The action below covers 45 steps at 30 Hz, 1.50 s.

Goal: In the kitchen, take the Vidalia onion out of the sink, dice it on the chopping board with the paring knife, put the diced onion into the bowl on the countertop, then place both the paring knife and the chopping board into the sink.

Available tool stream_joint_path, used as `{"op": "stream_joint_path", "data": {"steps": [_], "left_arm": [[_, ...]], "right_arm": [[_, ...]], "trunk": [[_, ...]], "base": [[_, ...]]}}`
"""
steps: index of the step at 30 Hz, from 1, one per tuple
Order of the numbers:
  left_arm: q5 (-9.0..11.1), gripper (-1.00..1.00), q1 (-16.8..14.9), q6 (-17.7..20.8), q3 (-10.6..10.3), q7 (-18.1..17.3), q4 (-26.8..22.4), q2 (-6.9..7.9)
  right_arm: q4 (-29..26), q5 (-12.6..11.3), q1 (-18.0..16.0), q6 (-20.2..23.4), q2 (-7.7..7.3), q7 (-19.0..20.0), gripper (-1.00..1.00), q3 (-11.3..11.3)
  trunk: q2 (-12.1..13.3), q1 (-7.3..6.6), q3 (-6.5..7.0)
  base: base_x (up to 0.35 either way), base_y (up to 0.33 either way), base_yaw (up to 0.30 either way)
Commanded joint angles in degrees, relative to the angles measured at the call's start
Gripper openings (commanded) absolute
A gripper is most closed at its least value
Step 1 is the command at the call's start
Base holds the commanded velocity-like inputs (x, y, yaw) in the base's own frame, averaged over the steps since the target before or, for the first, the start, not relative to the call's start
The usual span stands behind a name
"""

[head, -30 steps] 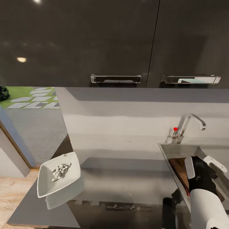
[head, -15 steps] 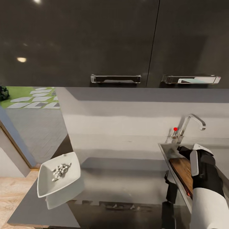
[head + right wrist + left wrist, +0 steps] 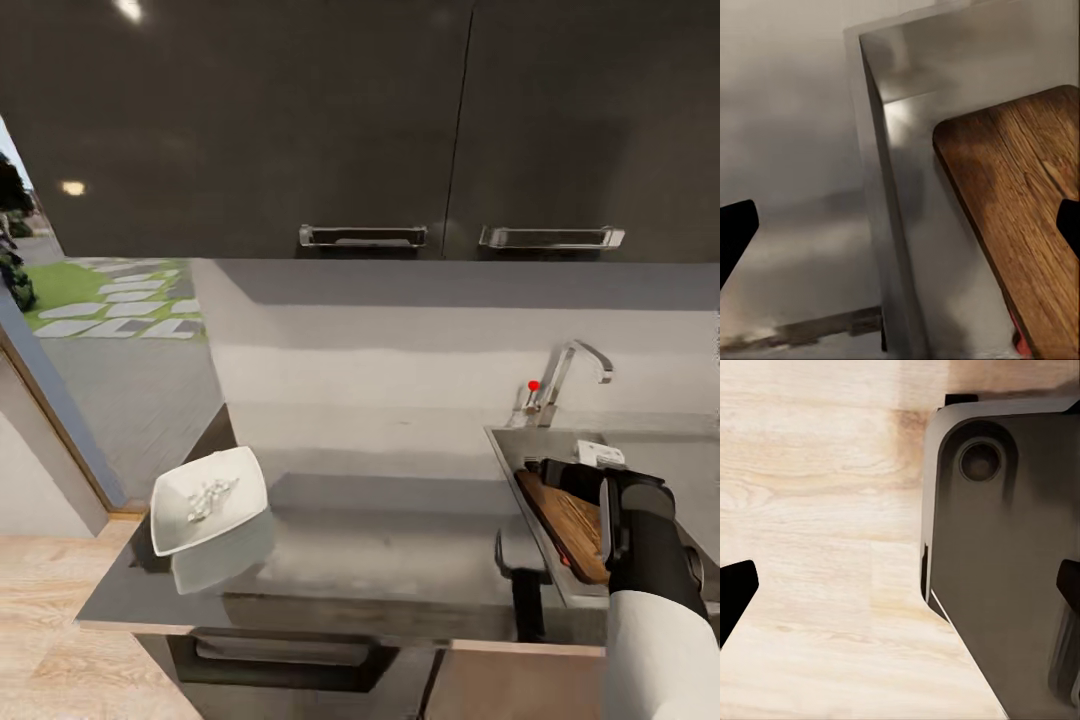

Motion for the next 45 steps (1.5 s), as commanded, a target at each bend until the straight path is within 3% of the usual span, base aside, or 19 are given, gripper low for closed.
{"op": "stream_joint_path", "data": {"steps": [1,9,20,45], "left_arm": [[0.5,1.0,-0.1,-0.4,-0.5,0.0,0.2,-0.03],[0.5,1.0,-0.1,-0.4,-0.5,0.0,0.2,-0.03],[0.5,1.0,-0.1,-0.7,-0.5,-0.1,0.2,0.19],[0.5,1.0,-0.1,-0.7,-0.4,-0.2,0.2,0.32]], "right_arm": [[-0.1,0.8,-0.1,0.2,0.0,0.9,1.0,-0.1],[0.0,1.0,-0.1,0.1,0.02,1.2,1.0,0.0],[0.0,1.0,-0.1,0.1,0.09,1.3,1.0,-0.1],[-0.1,0.9,-0.1,0.1,0.09,1.3,1.0,-0.2]], "trunk": [[-0.1,-0.02,-0.1],[-0.1,-0.02,-0.1],[-0.1,-0.02,-0.1],[-0.1,-0.02,-0.1]], "base": [[-0.333,0.0,0.0],[-0.299,0.033,0.0],[-0.023,0.272,-0.016],[-0.015,0.291,-0.265]]}}
